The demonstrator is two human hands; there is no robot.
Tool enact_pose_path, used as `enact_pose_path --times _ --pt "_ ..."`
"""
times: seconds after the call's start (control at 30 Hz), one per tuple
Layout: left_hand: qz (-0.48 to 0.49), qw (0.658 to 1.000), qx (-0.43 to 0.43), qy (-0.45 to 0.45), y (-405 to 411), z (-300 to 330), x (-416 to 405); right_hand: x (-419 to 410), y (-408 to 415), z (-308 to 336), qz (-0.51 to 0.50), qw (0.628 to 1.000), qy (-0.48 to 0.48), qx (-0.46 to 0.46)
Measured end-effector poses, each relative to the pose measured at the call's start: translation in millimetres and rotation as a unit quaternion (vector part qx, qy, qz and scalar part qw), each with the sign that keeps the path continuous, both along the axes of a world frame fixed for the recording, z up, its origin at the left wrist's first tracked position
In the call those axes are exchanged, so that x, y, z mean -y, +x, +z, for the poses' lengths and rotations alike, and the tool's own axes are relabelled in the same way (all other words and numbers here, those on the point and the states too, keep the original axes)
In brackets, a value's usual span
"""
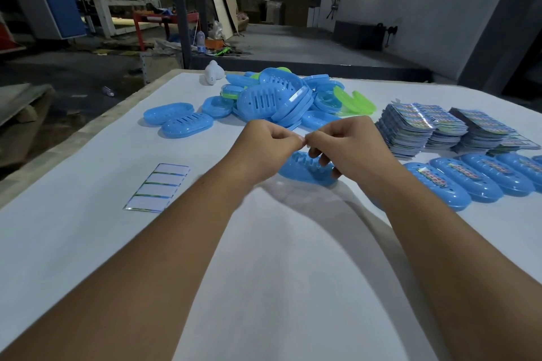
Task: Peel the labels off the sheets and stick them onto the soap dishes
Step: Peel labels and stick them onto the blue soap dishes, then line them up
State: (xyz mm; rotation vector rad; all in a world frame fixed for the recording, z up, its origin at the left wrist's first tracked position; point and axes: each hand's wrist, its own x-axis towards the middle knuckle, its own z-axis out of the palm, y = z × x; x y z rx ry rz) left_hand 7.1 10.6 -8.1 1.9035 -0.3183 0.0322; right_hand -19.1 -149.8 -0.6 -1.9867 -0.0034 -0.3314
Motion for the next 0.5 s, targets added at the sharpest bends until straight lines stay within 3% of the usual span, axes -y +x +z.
enact_pose_path --times 0.33,0.5 --pt "0.022 0.999 -0.02 -0.033 2.9 1.4 -6.3 1.6 1.3 -3.1 0.062 0.998 -0.013 0.002" --pt "0.055 0.998 -0.026 -0.021 4.3 0.1 -3.5 5.4 6.7 -5.0 -0.004 0.999 -0.035 -0.01"
